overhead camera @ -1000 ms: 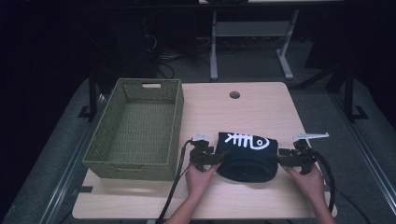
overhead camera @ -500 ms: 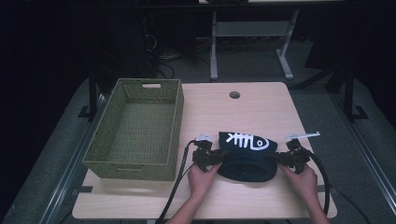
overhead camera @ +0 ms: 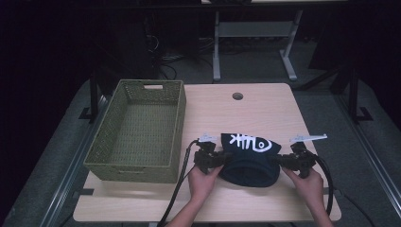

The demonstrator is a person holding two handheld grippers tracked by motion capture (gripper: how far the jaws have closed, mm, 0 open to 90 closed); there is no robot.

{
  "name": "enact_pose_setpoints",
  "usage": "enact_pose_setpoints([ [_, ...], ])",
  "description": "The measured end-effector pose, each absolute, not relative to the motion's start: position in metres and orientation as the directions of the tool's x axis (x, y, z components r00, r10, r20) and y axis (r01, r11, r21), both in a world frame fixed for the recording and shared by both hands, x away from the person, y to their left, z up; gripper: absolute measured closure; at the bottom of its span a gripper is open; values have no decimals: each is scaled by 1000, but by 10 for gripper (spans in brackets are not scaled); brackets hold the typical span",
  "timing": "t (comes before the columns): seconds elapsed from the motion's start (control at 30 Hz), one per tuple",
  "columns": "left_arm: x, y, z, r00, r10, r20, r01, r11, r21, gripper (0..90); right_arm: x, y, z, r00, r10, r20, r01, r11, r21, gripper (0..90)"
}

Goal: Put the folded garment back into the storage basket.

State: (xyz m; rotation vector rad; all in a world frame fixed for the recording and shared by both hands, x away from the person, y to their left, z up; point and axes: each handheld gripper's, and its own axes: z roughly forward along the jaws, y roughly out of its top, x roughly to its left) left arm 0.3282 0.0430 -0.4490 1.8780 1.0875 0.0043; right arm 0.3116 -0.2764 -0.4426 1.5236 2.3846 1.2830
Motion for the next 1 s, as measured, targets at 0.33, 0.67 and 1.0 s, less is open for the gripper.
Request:
enact_pose_setpoints([
  [0.33,319,55,-413,639,674,-370,627,-179,758,705,299,-264,-406,-543,763,351,696,174,697,783],
  [0.67,318,68,-380,653,671,-351,600,-176,781,703,303,-257,-381,-566,740,362,674,163,720,783],
  [1.0,324,84,-354,656,678,-333,587,-180,789,703,312,-244,-358,-588,720,368,657,160,737,783],
])
